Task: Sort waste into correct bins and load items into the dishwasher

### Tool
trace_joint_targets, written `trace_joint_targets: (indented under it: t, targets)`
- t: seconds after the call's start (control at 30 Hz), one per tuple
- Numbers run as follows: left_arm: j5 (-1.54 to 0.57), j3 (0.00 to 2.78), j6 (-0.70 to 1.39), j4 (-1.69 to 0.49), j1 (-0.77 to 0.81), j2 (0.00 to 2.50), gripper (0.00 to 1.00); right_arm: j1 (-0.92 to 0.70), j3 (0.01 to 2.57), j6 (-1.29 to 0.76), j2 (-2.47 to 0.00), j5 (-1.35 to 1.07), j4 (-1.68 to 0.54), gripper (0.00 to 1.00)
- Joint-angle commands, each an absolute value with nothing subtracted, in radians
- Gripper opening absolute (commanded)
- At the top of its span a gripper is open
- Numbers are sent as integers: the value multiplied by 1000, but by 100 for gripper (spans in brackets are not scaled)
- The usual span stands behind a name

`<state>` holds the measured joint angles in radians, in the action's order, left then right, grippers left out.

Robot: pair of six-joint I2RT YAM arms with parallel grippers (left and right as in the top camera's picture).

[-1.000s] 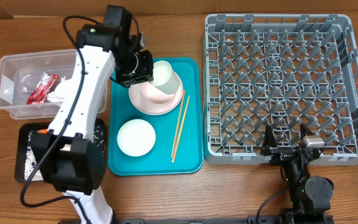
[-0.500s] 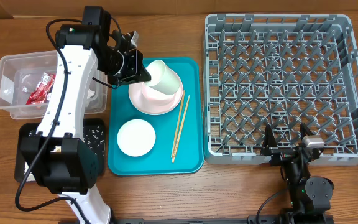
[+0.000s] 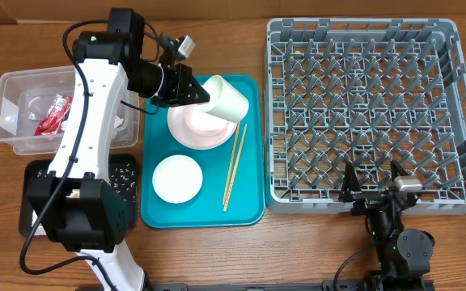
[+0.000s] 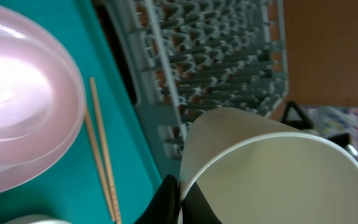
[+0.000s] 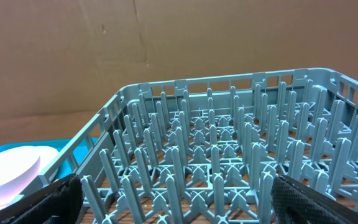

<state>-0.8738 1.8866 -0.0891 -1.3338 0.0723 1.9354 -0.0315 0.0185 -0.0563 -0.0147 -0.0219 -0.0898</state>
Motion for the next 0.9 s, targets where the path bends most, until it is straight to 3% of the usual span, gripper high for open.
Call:
trace_joint_targets:
  t: [0.0,0.6,0.87]
  targets:
    - [-1063,1873,-221,-1339,74,1913,4,-25,8,-55,-4,-25,-83,100]
    - [-1363,1866,-303,-1354,12,1966,4,-25,8,-56,-4,-26,-81,100]
    - [-1360,1865,-338,-1357,-11,1970,4,-25,8,-76,-4,-353,14,100]
